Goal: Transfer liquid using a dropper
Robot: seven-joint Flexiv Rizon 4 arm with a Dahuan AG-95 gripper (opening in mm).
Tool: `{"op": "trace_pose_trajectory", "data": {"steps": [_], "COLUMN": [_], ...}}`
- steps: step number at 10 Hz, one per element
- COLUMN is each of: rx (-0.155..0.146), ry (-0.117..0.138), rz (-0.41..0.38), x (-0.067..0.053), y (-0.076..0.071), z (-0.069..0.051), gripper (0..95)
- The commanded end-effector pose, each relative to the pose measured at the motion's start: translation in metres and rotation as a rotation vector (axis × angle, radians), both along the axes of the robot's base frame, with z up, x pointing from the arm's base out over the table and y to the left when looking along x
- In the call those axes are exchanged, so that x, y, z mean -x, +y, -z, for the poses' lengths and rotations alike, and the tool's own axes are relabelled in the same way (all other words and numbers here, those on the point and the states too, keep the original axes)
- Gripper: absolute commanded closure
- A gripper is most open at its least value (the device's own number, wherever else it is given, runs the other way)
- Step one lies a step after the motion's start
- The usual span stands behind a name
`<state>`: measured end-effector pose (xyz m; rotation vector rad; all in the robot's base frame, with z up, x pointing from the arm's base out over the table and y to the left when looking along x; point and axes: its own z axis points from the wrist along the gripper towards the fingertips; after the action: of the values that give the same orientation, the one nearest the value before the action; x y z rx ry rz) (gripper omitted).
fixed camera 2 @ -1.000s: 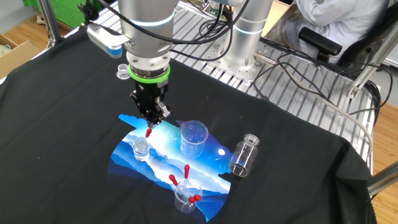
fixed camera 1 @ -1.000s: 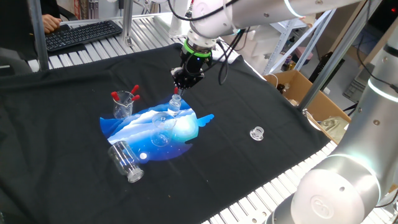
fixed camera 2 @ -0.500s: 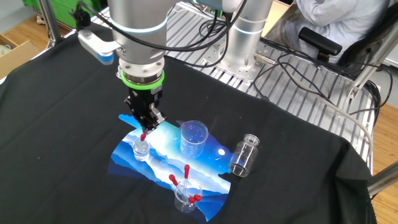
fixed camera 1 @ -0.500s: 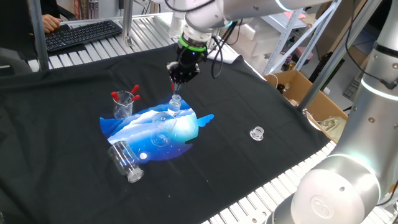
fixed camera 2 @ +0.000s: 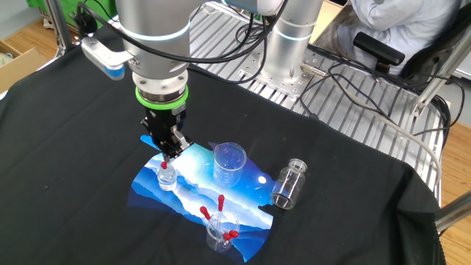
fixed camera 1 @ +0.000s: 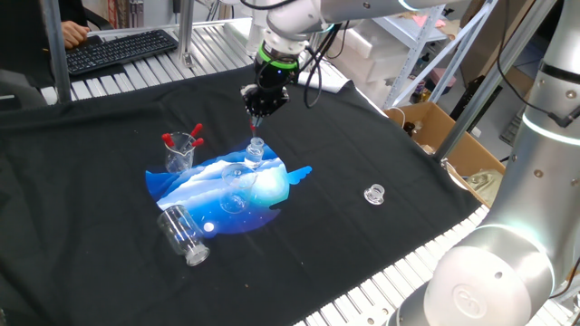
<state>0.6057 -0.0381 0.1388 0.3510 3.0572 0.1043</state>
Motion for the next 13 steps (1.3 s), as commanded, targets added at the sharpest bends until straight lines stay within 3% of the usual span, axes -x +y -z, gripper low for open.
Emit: {"op": "trace_pose_trajectory", "data": {"steps": [1, 4, 13], "rx": [0.009, 0.015, 0.017], "ry": [-0.004, 0.007, 0.018], "rz": [-0.023, -0.059, -0.12], "x": [0.0, 0.003, 0.017], "y": [-0.003, -0.01, -0.011], "z": [0.002, 0.005, 0.01], "gripper": [95.0, 95.0, 95.0]}}
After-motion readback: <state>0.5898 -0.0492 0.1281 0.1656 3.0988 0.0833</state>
